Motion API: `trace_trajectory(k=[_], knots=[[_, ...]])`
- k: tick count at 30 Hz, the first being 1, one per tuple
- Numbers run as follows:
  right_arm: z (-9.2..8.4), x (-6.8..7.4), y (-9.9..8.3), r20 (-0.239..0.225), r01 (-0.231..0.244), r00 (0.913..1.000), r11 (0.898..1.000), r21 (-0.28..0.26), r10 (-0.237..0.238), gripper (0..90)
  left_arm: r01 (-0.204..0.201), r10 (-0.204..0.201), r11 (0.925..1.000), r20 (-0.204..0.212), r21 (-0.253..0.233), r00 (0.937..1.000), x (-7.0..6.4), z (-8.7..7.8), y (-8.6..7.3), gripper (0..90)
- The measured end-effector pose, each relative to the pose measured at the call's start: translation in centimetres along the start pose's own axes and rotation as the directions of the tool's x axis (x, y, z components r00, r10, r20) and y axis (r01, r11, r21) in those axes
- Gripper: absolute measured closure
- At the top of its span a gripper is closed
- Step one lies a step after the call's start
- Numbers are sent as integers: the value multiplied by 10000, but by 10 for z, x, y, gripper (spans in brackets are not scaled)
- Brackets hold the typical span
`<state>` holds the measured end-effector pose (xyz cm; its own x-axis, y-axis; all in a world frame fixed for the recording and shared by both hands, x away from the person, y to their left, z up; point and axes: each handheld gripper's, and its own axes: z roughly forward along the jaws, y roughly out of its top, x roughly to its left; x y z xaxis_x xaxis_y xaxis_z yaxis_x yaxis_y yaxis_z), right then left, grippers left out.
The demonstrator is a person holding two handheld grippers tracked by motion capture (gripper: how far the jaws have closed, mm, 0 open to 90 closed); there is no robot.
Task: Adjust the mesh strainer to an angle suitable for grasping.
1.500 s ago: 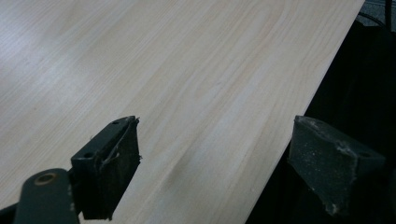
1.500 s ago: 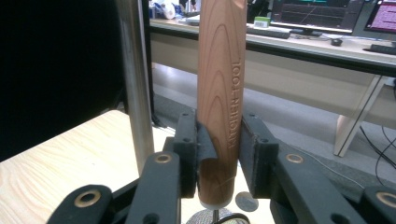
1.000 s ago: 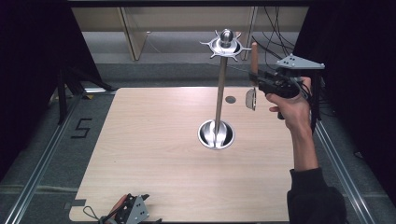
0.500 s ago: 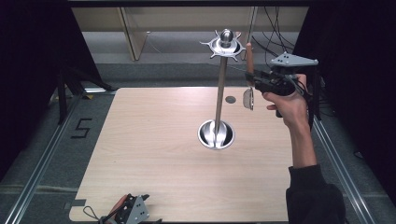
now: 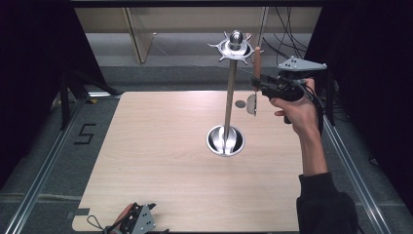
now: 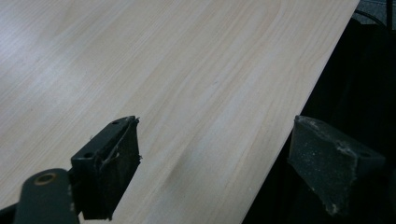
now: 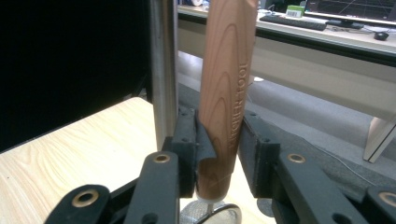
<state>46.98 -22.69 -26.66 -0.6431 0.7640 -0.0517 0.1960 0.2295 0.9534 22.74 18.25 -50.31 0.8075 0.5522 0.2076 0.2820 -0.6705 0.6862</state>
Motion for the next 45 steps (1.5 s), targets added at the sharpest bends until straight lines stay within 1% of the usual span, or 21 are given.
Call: trace_trajectory(k=[5, 7, 10, 11, 12, 18, 19, 22, 23, 25, 27, 28, 30, 35, 36, 37, 38, 40, 41, 42, 45], knots=[[1, 1, -1, 109, 84, 9999, 9999, 82, -85, 683, -6, 6, 10000, 13, 26, 10000, 0, 0, 0, 155], [0, 1, -1, 345, 86, 9994, 9996, 256, -94, 663, 13, -13, 10000, 17, 5, 10000, 0, 0, 0, 155], [-2, 1, -3, 384, -160, 9991, 9997, 182, 153, 633, 116, -116, 9999, 54, -91, 9999, -1, 1, 0, 155], [-4, -2, -4, 523, 88, 9986, 9999, 63, -91, 613, 116, -115, 9999, 50, -89, 9999, -1, 1, 0, 155], [-5, -1, -4, 485, -144, 9987, 9999, 27, 142, 605, 112, -111, 9999, 51, -93, 9999, -1, 1, 0, 155], [-15, 0, -10, 486, -569, 9972, 9983, -124, 575, 567, 142, -141, 9998, 40, -114, 9999, -1, 1, 0, 155], [-18, -1, -11, 472, -458, 9978, 9988, -195, 467, 567, 142, -142, 9998, 34, -117, 9999, -1, 1, 0, 155], [-26, 2, -17, 436, -695, 9965, 9970, -339, 709, 554, 87, -86, 10000, 151, -45, 9998, -1, 1, 0, 155], [-28, 2, -19, 425, -541, 9975, 9974, -471, 561, 545, 104, -104, 9999, 146, -47, 9998, -1, 1, 0, 155], [-34, 4, -24, 388, -753, 9963, 9960, -486, 772, 533, 161, -160, 9998, 118, -68, 9998, -1, 1, 0, 155], [-39, 5, -29, 363, -685, 9968, 9955, -648, 709, 522, 171, -170, 9998, 33, -137, 9998, -2, 2, 0, 155], [-42, 7, -31, 281, -839, 9959, 9946, -619, 857, 515, -64, 64, 10000, -62, 62, 10000, 0, 1, 0, 155], [-46, 9, -37, 227, -948, 9951, 9929, -724, 967, 510, -79, 79, 9999, -98, 95, 9999, 0, 1, 0, 155], [-50, 13, -47, 103, -906, 9957, 9919, -889, 919, 497, -41, 41, 10000, -77, 71, 10000, 0, 1, 0, 155], [-52, 14, -49, 54, -944, 9954, 9917, -867, 953, 498, 189, -189, 9997, 25, -155, 9998, -1, 2, -1, 155], [-53, 15, -55, -5, -739, 9972, 9923, -989, 743, 496, 86, -86, 10000, 9, 5, 10000, 1, 0, -1, 155], [-54, 19, -57, -72, -1048, 9945, 9912, -807, 1045, 492, 74, -74, 10000, -64, 13, 10000, 2, 0, -1, 155], [-55, 20, -63, -115, -1063, 9943, 9900, -924, 1056, 488, 80, -80, 10000, -56, 18, 10000, 2, 0, -1, 155], [-55, 20, -63, -115, -1063, 9943, 9900, -924, 1056, 488, 287, -287, 9994, 28, -211, 9996, 0, 1, -1, 155], [-54, 22, -67, -154, -1135, 9935, 9920, -549, 1129, 459, 250, -250, 9995, 40, -213, 9997, 0, 2, -1, 155], [-54, 25, -72, 106, -732, 9972, 9967, -341, 736, 432, 266, -266, 9996, 78, -88, 9996, 0, 1, 0, 155]])
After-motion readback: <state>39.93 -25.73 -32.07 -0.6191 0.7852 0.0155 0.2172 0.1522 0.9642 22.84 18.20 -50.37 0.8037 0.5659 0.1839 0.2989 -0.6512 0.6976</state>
